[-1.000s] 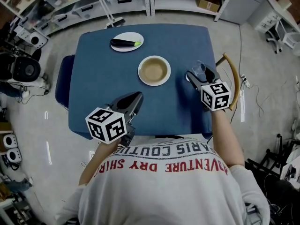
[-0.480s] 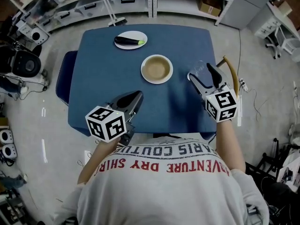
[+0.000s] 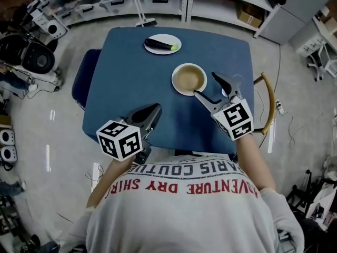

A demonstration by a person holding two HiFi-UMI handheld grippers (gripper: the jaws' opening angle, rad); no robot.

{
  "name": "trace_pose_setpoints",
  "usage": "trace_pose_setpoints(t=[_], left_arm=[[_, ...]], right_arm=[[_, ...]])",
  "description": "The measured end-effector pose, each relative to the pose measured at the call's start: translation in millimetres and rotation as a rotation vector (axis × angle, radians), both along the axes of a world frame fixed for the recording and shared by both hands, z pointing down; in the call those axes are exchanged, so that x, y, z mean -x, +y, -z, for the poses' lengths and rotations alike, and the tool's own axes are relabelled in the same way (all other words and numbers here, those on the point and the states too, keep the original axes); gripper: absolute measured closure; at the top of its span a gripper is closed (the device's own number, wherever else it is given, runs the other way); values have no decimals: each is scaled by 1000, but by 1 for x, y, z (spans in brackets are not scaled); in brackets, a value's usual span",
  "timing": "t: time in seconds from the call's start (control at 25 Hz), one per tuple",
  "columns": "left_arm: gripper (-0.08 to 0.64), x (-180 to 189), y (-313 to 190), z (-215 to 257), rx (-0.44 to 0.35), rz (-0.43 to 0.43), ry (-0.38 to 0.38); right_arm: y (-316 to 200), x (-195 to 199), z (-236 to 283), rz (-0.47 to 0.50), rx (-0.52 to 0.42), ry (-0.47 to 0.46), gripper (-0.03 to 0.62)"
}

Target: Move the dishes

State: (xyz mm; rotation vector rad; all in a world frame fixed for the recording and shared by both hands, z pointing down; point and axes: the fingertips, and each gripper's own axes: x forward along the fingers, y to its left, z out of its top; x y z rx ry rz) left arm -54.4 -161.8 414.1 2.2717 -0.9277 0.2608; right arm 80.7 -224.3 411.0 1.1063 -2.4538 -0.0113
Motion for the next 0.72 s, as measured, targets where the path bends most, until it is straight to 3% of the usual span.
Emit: trace_pose_setpoints(t=[0.28,0.56,0.72], left_arm=[[532,31,3,-3,20,84,-5],[532,53,2,-9,44,140,-9],[532,60,2,-11,53,157,-16]], right_arm=[[-12,44,-46,129,47,160,279],[-22,61,-103,180,117,329,286],[-25,63,-121,184,139,366,381]])
